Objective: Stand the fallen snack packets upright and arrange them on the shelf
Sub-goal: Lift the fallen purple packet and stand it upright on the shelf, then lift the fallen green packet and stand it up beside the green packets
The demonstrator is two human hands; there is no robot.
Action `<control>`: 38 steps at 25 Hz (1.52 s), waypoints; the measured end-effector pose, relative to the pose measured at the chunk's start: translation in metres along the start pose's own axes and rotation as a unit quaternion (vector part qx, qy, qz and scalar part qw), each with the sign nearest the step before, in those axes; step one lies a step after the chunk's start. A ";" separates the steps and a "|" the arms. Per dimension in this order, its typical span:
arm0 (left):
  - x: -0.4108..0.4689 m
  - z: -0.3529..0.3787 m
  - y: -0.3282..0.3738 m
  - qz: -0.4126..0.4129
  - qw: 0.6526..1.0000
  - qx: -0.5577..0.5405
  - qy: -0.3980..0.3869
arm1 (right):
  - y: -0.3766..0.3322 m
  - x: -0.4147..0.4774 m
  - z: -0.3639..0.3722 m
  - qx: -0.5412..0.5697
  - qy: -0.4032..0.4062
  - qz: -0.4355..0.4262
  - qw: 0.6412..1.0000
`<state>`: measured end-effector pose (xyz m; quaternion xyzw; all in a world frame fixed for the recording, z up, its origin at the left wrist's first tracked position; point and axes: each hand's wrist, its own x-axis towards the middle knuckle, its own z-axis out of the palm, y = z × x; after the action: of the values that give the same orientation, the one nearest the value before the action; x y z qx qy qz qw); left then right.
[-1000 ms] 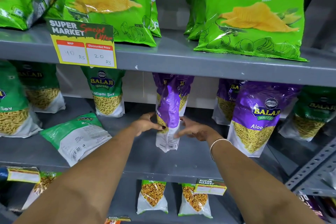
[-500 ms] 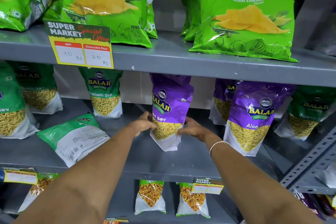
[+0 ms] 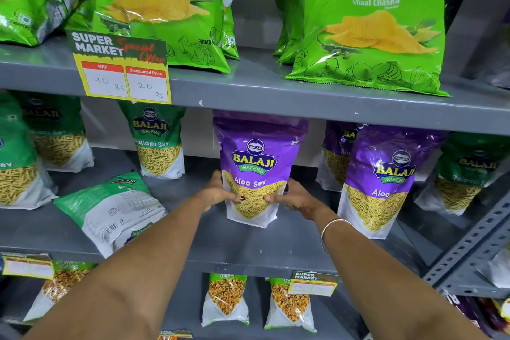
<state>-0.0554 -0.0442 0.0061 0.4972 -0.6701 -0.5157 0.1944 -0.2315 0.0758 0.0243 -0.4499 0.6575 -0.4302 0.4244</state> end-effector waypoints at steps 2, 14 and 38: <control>-0.003 0.003 -0.001 0.005 1.000 -0.014 0.012 | 0.002 0.003 0.002 0.011 -0.010 -0.021 1.000; -0.010 0.012 -0.003 0.010 1.000 0.007 -0.003 | 0.004 0.004 -0.006 -0.005 -0.031 0.030 0.999; -0.030 -0.275 -0.163 -0.295 0.918 -0.254 -0.073 | -0.065 0.107 0.270 -0.142 -0.058 0.149 0.977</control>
<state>0.2462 -0.1506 -0.0228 0.5671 -0.3517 -0.7375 0.1042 0.0137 -0.0910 -0.0055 -0.4265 0.7460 -0.2373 0.4530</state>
